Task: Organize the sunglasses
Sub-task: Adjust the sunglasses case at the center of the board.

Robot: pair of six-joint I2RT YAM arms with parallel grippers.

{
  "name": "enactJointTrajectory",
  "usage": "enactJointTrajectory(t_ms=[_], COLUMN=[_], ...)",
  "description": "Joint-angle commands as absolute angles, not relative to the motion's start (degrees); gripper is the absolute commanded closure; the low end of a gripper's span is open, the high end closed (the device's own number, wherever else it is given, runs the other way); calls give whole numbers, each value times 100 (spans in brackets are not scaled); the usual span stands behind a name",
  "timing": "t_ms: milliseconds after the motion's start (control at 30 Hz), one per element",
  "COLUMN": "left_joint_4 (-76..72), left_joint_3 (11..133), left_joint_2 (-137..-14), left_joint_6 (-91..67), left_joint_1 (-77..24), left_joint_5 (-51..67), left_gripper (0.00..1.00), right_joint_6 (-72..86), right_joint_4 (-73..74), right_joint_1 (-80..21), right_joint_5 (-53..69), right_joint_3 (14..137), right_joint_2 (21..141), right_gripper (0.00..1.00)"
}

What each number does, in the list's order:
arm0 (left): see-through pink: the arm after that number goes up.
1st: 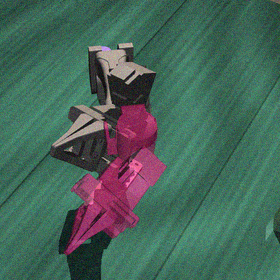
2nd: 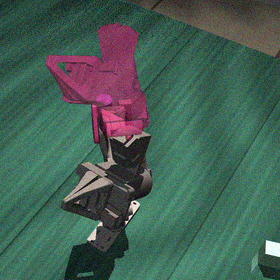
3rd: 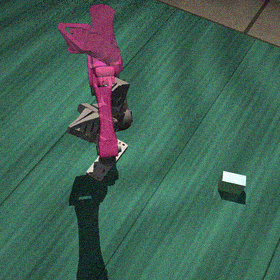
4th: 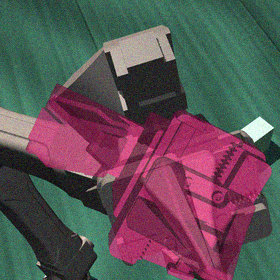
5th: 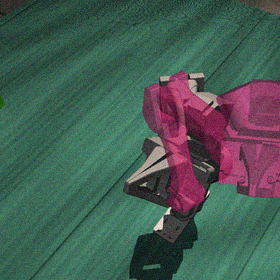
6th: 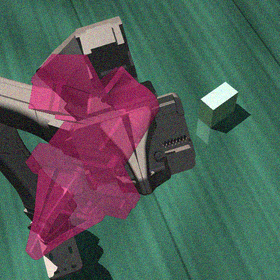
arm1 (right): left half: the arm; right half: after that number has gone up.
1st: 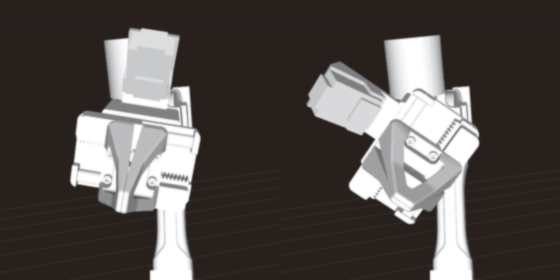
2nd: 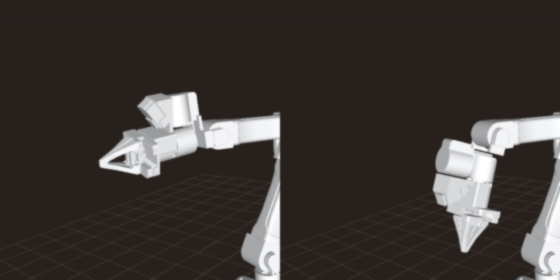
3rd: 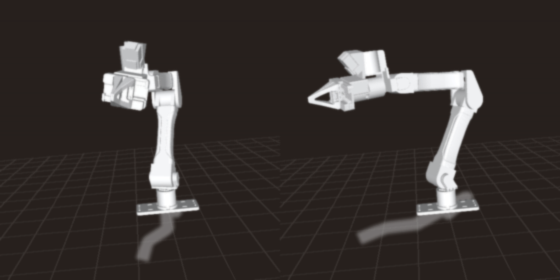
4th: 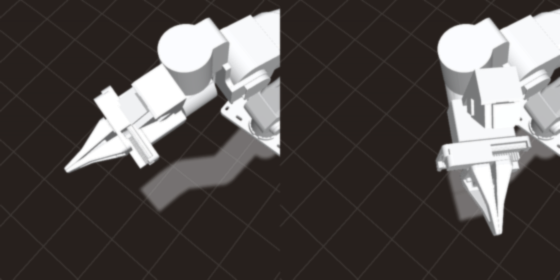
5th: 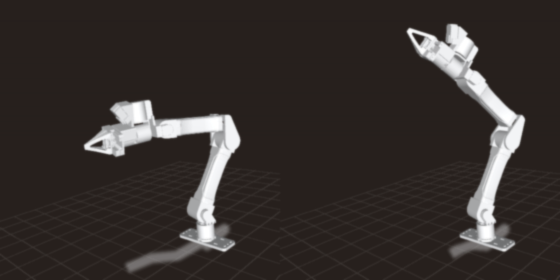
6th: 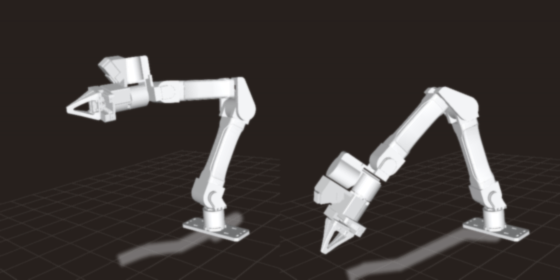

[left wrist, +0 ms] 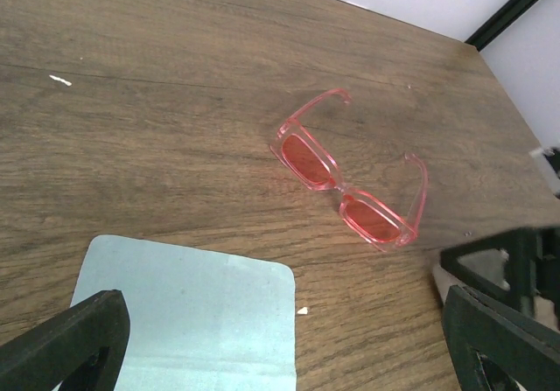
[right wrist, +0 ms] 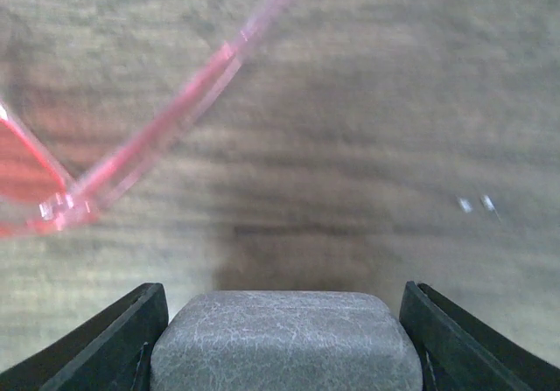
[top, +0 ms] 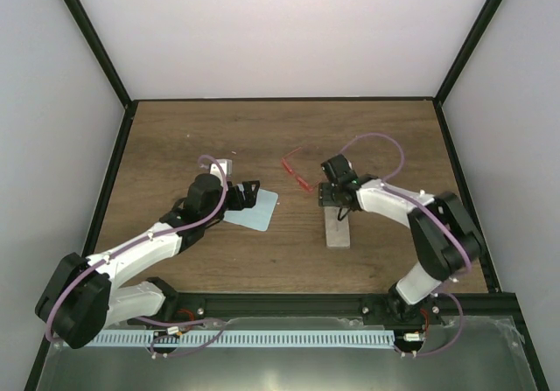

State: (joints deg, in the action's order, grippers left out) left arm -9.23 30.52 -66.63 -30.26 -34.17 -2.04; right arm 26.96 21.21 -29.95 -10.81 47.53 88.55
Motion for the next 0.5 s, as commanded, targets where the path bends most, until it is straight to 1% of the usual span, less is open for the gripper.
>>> enactJointTrajectory(t_ms=[0, 67, 133, 167, 333, 467], left_joint_4=[-932, -932, -919, -915, -920, -910], left_joint_3=[3059, 3059, 3059, 3059, 3050, 3050], left_joint_2=[-6660, -6658, -6654, -6656, -6622, -6618], left_joint_6=[-3040, -3034, -3032, -3032, -3028, -3021], left_joint_1=[-3428, -3428, -3430, -3426, -3428, -3428], left_joint_5=[-167, -157, -158, -156, -174, -200], left_gripper=[0, 0, 0, 0, 0, 0], right_joint_6=[2636, 2630, 2646, 2648, 2620, 2516], right_joint_4=[2149, 2072, 1881, 1836, 1850, 1876], right_joint_1=[-3032, -3032, -3032, -3032, -3041, -3041], right_joint_5=[-1345, -1414, -1410, -1374, -1184, -1165], right_joint_3=[5496, 5499, 5232, 5151, 4657, 4376], right_joint_2=[9565, 9680, 9507, 9371, 8496, 8176], right_gripper=[31, 15, 4, 1, 0, 0])
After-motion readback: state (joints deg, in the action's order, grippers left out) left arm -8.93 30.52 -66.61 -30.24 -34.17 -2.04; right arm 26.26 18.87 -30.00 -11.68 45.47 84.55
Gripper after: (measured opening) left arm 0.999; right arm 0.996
